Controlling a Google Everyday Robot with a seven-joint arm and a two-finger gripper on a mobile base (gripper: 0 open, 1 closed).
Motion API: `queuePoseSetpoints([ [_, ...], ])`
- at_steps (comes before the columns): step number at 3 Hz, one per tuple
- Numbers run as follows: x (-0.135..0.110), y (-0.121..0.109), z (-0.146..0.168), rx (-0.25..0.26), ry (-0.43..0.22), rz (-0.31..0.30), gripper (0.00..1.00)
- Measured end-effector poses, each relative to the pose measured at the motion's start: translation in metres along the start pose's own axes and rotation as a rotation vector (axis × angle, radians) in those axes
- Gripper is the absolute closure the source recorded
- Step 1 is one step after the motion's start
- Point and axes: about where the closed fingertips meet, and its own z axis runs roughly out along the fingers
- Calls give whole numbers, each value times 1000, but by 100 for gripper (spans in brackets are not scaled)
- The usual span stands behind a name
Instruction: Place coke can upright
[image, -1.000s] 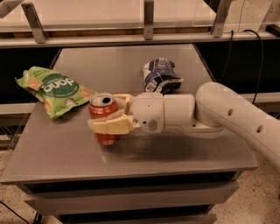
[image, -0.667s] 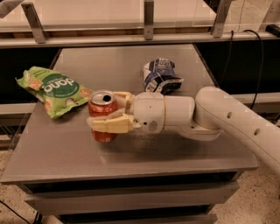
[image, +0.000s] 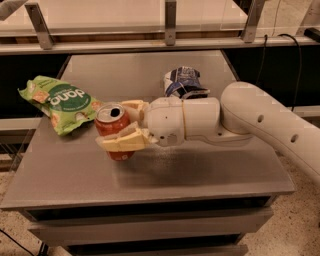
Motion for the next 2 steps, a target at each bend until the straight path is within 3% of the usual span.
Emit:
queuePoseSetpoints([
  [1, 6, 1, 1, -18, 51, -25, 100],
  [2, 15, 2, 0, -35, 56, -28, 82],
])
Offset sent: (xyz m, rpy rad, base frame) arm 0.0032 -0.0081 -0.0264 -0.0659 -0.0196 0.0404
